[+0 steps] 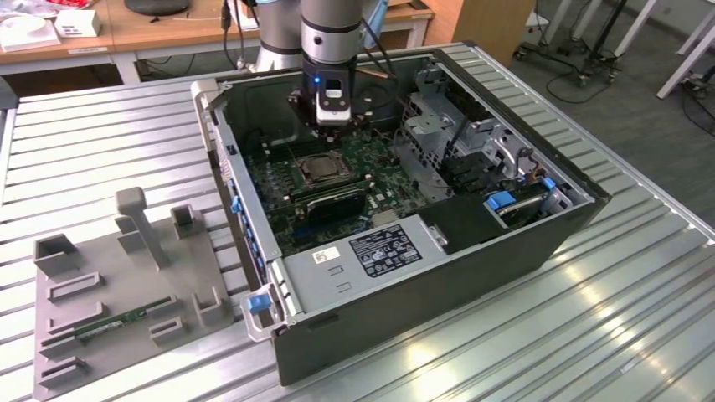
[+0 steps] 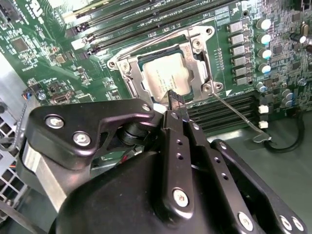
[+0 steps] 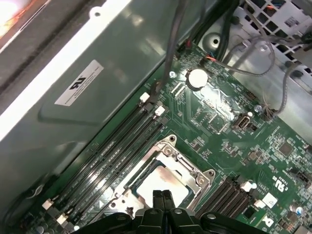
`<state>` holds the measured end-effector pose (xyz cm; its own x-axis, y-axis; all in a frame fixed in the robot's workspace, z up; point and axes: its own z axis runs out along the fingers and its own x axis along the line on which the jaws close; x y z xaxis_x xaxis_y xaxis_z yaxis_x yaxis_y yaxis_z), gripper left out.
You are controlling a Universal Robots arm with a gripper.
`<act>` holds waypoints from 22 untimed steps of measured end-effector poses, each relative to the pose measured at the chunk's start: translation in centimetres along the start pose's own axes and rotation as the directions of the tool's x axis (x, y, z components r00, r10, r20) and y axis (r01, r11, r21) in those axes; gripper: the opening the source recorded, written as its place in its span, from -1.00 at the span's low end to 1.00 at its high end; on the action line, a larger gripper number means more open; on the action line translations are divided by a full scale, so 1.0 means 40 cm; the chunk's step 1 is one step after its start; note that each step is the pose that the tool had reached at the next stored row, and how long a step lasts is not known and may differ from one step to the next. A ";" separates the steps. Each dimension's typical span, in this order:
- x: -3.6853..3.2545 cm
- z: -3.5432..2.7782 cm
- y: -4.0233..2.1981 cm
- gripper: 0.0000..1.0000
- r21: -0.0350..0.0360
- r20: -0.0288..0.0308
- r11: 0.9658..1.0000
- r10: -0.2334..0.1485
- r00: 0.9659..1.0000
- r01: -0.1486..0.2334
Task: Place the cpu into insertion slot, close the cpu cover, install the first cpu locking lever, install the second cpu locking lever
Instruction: 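Close the cpu cover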
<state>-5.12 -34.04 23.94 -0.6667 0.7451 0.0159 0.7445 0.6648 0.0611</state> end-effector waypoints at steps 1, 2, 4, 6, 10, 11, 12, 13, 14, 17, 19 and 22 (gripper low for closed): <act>0.000 0.000 0.000 -0.79 0.000 -0.001 1.000 -0.010 1.000 0.010; 0.000 0.000 0.000 -0.79 0.000 -0.001 1.000 -0.019 1.000 0.019; 0.000 0.000 0.000 -0.79 0.000 -0.002 1.000 -0.029 1.000 0.029; 0.000 0.000 0.000 -0.79 0.000 -0.002 1.000 -0.030 1.000 0.030; 0.000 0.000 0.000 -0.79 0.001 -0.002 1.000 -0.030 1.000 0.030; 0.000 0.000 0.000 -0.79 0.000 -0.002 1.000 -0.030 1.000 0.030; 0.000 0.000 0.000 -0.79 0.000 -0.002 1.000 -0.030 1.000 0.030; 0.000 0.000 0.000 -0.79 0.000 -0.002 1.000 -0.030 1.000 0.030; 0.000 0.000 0.000 -0.79 0.001 -0.002 1.000 -0.030 1.000 0.030; 0.000 0.000 0.000 -0.79 0.001 -0.002 0.999 -0.036 0.999 0.036; 0.000 0.000 0.000 -0.79 0.001 -0.003 0.999 -0.051 0.999 0.051; 0.000 0.000 0.000 -0.79 0.001 -0.005 0.996 -0.084 0.996 0.084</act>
<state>-5.12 -34.04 23.93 -0.7268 0.6866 0.0159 0.6861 0.7249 0.0612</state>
